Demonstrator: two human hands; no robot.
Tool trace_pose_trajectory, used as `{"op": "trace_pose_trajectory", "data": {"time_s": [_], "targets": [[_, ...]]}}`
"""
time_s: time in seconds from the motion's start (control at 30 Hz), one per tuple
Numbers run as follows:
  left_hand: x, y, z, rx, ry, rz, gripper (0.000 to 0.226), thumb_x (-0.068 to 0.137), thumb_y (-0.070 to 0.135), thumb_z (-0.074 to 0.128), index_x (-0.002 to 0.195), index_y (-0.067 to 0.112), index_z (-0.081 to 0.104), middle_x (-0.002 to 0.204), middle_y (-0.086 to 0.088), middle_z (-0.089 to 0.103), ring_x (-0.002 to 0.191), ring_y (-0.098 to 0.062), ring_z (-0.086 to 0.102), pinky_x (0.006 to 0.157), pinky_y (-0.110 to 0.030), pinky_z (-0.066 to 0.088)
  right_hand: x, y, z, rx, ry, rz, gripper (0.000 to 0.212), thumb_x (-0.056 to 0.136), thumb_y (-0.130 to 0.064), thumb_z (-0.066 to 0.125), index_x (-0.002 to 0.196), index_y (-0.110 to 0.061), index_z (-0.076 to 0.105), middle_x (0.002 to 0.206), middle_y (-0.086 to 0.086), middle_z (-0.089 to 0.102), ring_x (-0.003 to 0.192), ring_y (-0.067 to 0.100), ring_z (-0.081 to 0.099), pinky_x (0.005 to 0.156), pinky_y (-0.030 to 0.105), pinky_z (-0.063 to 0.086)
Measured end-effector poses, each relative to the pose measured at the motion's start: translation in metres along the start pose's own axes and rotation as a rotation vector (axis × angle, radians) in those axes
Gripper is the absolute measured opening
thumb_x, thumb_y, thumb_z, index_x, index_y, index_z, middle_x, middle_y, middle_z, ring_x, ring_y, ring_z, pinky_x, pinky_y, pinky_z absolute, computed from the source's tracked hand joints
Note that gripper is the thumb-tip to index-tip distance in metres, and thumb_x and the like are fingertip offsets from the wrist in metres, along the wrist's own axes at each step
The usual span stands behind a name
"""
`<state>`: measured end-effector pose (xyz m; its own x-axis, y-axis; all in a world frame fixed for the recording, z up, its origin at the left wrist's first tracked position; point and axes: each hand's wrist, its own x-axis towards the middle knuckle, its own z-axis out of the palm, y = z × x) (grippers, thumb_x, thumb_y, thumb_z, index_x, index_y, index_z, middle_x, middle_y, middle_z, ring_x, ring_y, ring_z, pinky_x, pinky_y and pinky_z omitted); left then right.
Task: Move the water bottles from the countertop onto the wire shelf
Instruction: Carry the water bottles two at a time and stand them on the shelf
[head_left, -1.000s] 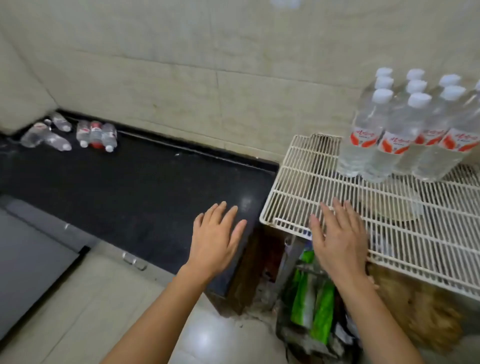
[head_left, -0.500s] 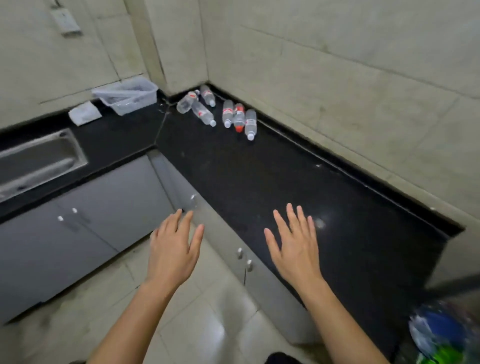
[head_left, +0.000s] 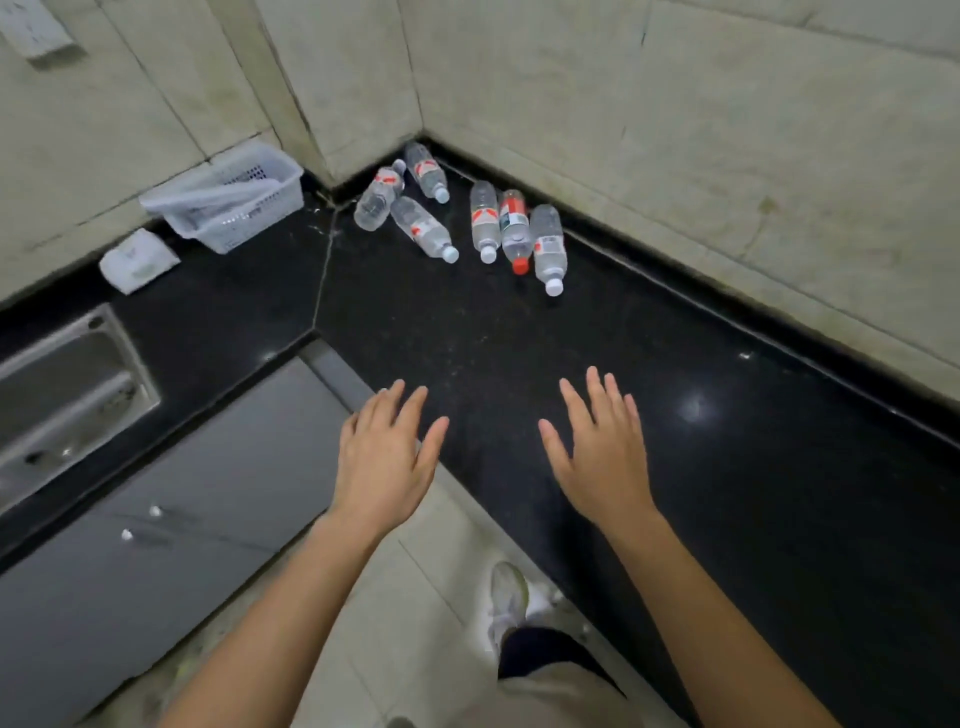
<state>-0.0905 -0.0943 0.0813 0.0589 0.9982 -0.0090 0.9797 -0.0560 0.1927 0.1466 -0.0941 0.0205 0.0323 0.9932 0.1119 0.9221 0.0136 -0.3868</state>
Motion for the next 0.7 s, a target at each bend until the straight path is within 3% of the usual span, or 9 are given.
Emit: {"op": "trace_pose_trajectory", "data": {"time_s": [0.2,0.4,0.6,0.7], "targets": [[0.124,-0.011,0.000,0.034,-0.024,0.104,0.059,0.102,0.052,0.037,0.143,0.013,0.053,0.150,-0.017,0.049,0.138,-0.037,0.046,0.109,-0.054,0.040,0.096,0.000,0.012,0.060,-0.054,0.118,0.061,0.103,-0.045,0.048,0.154,-0.013,0.040,0.165,0.020,0.025,0.154,0.036,0.019,0.124,0.052,0.020],[0.219,-0.017,0.034,0.060,-0.140,0.199,0.074,0.095,0.060,0.022,0.145,0.014,0.051,0.152,-0.017,0.046,0.139,-0.036,0.044,0.110,-0.054,0.039,0.164,0.005,0.030,0.199,-0.145,0.270,0.067,0.103,-0.047,0.048,0.159,-0.017,0.026,0.169,0.015,0.011,0.157,0.029,0.008,0.125,0.042,0.014],[0.339,-0.017,0.080,0.057,-0.247,0.295,0.061,0.102,0.049,0.043,0.152,0.014,0.039,0.157,-0.018,0.038,0.145,-0.034,0.035,0.112,-0.054,0.035,0.227,0.011,0.059,0.231,-0.207,0.424,0.071,0.101,-0.045,0.053,0.160,-0.021,0.022,0.169,0.013,0.008,0.156,0.029,0.010,0.124,0.041,0.018],[0.398,-0.013,0.102,0.034,-0.263,0.325,0.061,0.101,0.048,0.045,0.152,0.014,0.039,0.151,-0.019,0.043,0.138,-0.037,0.042,0.105,-0.055,0.041,0.263,0.013,0.080,0.218,-0.249,0.442,0.069,0.101,-0.041,0.055,0.159,-0.024,0.023,0.168,0.017,0.010,0.155,0.031,0.011,0.123,0.043,0.021]]}}
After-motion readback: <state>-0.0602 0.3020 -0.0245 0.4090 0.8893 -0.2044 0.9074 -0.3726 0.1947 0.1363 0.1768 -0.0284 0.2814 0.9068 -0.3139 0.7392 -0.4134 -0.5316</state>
